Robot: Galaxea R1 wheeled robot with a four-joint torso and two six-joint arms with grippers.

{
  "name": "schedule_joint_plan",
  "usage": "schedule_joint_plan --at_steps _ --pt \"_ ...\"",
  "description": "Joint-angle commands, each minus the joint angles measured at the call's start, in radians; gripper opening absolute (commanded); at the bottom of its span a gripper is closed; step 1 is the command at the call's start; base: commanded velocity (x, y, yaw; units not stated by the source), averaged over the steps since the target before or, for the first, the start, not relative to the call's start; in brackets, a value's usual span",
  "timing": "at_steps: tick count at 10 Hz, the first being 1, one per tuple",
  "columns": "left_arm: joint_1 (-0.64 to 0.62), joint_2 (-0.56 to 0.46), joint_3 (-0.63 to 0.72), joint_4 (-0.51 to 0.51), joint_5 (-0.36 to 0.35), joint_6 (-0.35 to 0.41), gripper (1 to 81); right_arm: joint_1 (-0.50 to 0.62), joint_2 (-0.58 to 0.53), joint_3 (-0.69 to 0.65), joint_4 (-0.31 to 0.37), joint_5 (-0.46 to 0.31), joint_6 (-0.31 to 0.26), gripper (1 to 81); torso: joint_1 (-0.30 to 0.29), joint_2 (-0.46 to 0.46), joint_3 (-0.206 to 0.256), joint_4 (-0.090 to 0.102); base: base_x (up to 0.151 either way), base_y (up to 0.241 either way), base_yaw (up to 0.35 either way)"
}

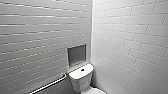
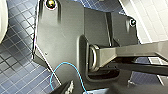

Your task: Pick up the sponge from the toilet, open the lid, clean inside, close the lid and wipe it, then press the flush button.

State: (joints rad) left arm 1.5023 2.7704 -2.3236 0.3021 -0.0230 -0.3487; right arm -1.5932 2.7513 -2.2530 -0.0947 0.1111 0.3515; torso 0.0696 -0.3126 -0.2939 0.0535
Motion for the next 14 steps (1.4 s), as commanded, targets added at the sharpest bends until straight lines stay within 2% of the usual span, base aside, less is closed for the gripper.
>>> schedule_joint_plan --at_steps 1,14 --pt "-0.046 -0.015 0.012 -0.008 0.048 -0.003 81.1 0.034 -0.014 0.012 -0.003 -0.053 -0.002 1.0 0.000 0.000 0.000 0.000 0.086 0.000 0.000" --pt "-0.044 -0.012 0.010 -0.006 0.048 -0.003 81.1 0.029 -0.014 -0.005 -0.002 -0.051 -0.002 1.0 0.000 0.000 0.000 0.000 0.088 0.000 0.000"
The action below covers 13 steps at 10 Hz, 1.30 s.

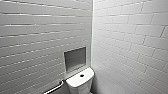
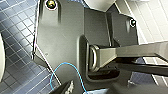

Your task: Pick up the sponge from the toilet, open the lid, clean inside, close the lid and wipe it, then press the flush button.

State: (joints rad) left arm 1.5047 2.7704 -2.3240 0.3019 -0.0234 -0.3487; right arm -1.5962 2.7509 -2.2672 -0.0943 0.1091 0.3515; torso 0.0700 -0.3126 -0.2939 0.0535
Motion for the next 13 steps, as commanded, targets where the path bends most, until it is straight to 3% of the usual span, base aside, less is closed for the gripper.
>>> schedule_joint_plan --at_steps 1,8,13 --pt "-0.047 -0.014 0.011 -0.006 0.048 -0.003 81.1 0.032 -0.014 0.008 -0.001 -0.051 -0.002 1.0 0.000 0.000 0.000 0.000 0.088 0.000 0.000" --pt "-0.047 -0.014 0.014 -0.006 0.048 -0.003 81.1 0.035 -0.014 0.008 -0.001 -0.049 -0.003 1.0 0.000 0.000 0.000 0.000 0.087 0.000 0.000" --pt "-0.051 -0.046 0.072 -0.006 0.048 -0.004 81.1 0.040 -0.044 0.060 -0.002 -0.049 -0.003 1.0 0.000 0.000 0.000 0.000 0.000 0.000 0.000"
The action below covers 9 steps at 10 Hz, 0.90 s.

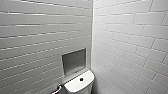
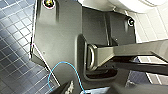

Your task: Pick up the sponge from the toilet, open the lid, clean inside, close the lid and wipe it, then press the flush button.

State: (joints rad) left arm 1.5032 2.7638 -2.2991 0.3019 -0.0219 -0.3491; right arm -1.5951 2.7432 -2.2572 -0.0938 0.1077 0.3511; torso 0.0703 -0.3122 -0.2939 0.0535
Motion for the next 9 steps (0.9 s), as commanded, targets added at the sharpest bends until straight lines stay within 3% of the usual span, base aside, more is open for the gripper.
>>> schedule_joint_plan --at_steps 1,4,9 --pt "-0.057 -0.074 0.099 -0.006 0.046 -0.004 81.1 0.040 -0.082 0.118 -0.001 -0.045 -0.001 1.0 0.000 0.000 0.000 0.000 0.000 0.000 0.000" --pt "-0.111 -0.186 0.247 -0.009 0.056 -0.005 81.1 0.052 -0.214 0.286 0.000 0.017 0.008 1.0 0.000 0.000 0.000 0.000 0.000 0.000 0.000" --pt "-0.284 -0.454 0.632 -0.017 0.063 -0.030 81.1 0.082 -0.313 0.423 -0.006 0.020 0.009 1.0 0.000 0.000 0.000 0.000 0.000 0.000 0.000"
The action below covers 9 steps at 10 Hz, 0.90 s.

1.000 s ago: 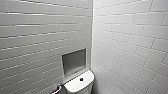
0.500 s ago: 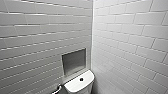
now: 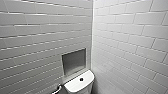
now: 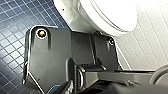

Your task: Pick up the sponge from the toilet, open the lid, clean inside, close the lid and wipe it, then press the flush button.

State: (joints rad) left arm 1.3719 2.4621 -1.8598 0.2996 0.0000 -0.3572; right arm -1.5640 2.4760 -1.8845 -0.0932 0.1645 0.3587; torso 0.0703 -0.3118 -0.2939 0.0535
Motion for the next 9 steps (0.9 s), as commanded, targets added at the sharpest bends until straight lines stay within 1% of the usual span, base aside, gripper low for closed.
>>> schedule_joint_plan --at_steps 1,2,3,4,5,6,9 --pt "-0.193 -0.199 0.262 -0.019 0.041 -0.034 81.1 0.052 -0.052 0.056 -0.004 -0.028 0.002 1.0 0.000 0.000 0.000 0.000 0.000 0.000 0.000" --pt "-0.242 -0.236 0.324 -0.031 0.043 -0.045 81.1 0.052 -0.056 0.059 0.000 -0.017 0.002 1.0 0.000 0.000 0.000 0.000 0.000 0.000 0.000" --pt "-0.288 -0.280 0.402 -0.056 0.069 -0.046 81.1 0.054 -0.064 0.065 -0.002 -0.016 0.003 1.0 0.000 0.000 0.000 0.000 0.000 0.000 0.000" --pt "-0.329 -0.308 0.456 -0.069 0.104 -0.048 81.1 0.052 -0.064 0.067 -0.003 -0.016 0.003 1.0 0.000 0.000 0.000 0.000 0.000 0.000 0.000" --pt "-0.368 -0.327 0.493 -0.082 0.124 -0.048 81.1 0.054 -0.065 0.067 -0.005 -0.016 0.003 1.0 0.000 0.000 0.000 0.000 0.000 0.000 0.000" --pt "-0.412 -0.343 0.534 -0.103 0.138 -0.049 1.0 0.057 -0.065 0.067 -0.002 -0.016 0.003 1.0 0.000 0.000 0.000 0.000 0.000 0.000 0.000" --pt "-0.562 -0.348 0.585 -0.177 0.221 -0.049 1.0 0.058 -0.065 0.073 -0.005 -0.016 0.003 1.0 0.000 0.000 0.000 0.000 0.000 0.000 0.000"
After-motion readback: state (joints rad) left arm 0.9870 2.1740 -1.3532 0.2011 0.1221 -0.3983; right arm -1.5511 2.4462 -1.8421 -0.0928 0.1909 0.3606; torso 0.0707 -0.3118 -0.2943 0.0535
